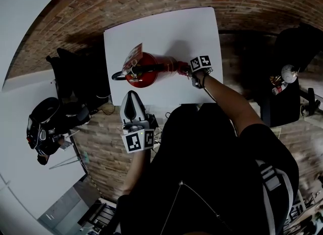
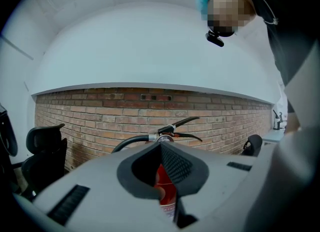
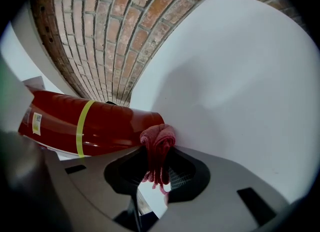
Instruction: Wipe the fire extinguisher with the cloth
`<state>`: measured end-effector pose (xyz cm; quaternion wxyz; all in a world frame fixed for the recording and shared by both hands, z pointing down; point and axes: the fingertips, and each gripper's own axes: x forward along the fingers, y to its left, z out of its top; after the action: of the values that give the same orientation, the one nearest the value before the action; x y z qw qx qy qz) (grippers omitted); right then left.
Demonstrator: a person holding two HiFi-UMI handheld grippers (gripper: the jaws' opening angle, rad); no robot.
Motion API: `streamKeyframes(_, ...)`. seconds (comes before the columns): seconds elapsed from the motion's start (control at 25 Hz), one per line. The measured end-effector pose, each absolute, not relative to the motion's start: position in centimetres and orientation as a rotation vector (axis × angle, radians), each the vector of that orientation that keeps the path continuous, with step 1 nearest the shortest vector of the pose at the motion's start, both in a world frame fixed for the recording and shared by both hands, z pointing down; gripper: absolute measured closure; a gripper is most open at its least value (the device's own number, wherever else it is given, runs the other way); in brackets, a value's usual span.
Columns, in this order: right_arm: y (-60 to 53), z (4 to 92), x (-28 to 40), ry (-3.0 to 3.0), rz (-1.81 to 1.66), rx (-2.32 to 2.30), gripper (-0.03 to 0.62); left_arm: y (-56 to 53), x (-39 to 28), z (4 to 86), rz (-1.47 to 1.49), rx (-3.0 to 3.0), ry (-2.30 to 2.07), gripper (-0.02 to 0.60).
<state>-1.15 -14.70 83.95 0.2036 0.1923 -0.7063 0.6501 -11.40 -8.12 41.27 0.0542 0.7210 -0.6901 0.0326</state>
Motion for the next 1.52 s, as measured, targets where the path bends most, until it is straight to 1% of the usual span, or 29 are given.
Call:
streamKeyframes(0.44, -14.2, 82.6, -1.7, -1.971, 1.868, 0.528, 0.488, -7.4, -12.0, 42.1, 0.151, 2.135, -2.109, 0.571)
streamKeyframes(0.92, -14.4, 78.9, -1.5, -2.016, 1.882, 0.485, 0.488, -7.1, -11.6, 42.1, 0.141, 2.133, -2.119, 0.571)
streamKeyframes(1.12, -14.3, 77.2, -1.5, -2.02, 1.892, 0.463, 0.488, -7.4, -10.6, 41.3, 0.049, 2.168, -2.099, 0.571)
streamKeyframes(1.52, -14.5, 72.7, -1.4, -2.069, 1.901, 0.414, 0.488, -7.2, -10.5, 41.7, 0.104, 2.158, -2.107, 0.572)
